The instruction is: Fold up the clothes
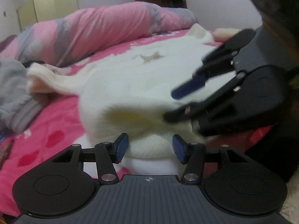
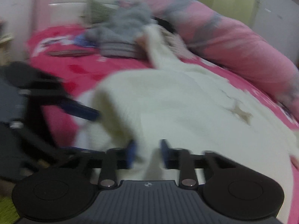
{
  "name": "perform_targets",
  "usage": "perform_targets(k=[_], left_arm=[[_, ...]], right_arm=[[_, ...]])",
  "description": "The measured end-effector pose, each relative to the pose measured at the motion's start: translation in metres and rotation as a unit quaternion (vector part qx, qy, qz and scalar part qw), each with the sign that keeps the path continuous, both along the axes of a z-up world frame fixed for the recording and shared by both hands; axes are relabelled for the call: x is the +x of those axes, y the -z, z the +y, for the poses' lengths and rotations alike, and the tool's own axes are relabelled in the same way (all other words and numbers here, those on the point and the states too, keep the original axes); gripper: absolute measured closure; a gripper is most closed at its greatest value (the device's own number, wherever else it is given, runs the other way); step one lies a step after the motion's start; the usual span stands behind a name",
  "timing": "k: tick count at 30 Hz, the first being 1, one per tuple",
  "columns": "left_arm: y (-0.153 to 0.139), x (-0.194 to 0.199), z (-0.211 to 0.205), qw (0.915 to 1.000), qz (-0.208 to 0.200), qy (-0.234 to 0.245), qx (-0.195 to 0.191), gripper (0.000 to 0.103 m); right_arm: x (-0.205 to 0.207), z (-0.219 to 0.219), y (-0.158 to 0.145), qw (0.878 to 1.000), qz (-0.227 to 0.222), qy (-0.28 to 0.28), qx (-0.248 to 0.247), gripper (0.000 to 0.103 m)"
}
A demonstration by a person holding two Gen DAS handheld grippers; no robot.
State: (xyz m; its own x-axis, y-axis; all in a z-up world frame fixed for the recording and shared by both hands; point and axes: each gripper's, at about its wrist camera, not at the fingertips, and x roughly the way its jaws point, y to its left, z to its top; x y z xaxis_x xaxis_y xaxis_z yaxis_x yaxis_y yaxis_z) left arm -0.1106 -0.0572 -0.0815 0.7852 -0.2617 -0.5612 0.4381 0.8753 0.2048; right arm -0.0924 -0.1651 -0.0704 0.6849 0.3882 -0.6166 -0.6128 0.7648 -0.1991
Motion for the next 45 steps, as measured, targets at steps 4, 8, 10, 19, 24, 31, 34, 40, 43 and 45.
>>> perform_targets(k=[4,8,10,19,24,31,34,40,43,45], left_arm=[[0.001,0.008,-0.004,0.9997,-0.012,-0.014,0.017,0.05],[-0.001,0.014,-0.01,0.9995,-0.015,-0.006,0.026,0.049],[0.0,0.018,-0.015,0.9989,-0.022,-0.004,0.041,0.049],[-0.003,0.019,-0.006,0.9989,-0.01,-0.045,-0.003,0.093],[-0.011,-0.001,0.02,0.9972,0.009,-0.045,-0.059,0.095],[-0.006,-0.012,0.042,0.995,0.024,-0.048,-0.084,0.095],[-0.004,-0.012,0.046,0.9936,0.027,-0.052,-0.096,0.095],[-0.004,-0.02,0.061,0.9884,0.022,-0.047,-0.143,0.096],[-0.005,-0.023,0.072,0.9831,0.016,-0.034,-0.179,0.096],[-0.005,-0.023,0.076,0.9804,0.017,-0.029,-0.194,0.096]], right_arm=[[0.011,-0.029,-0.013,0.994,0.022,0.053,0.095,0.09],[0.013,-0.051,-0.024,0.98,0.056,0.039,0.189,0.092],[0.014,-0.057,-0.026,0.974,0.069,0.033,0.215,0.092],[0.013,-0.07,-0.028,0.965,0.072,0.033,0.249,0.091],[0.0,-0.087,-0.041,0.946,0.117,0.004,0.304,0.088],[0.001,-0.059,-0.006,0.914,0.247,-0.001,0.321,0.039],[0.023,-0.052,0.016,0.886,0.302,0.04,0.351,0.039],[0.032,-0.039,0.036,0.857,0.338,0.071,0.383,0.04],[0.028,-0.039,0.039,0.847,0.318,0.094,0.416,0.041],[0.028,-0.036,0.042,0.839,0.31,0.102,0.436,0.046]])
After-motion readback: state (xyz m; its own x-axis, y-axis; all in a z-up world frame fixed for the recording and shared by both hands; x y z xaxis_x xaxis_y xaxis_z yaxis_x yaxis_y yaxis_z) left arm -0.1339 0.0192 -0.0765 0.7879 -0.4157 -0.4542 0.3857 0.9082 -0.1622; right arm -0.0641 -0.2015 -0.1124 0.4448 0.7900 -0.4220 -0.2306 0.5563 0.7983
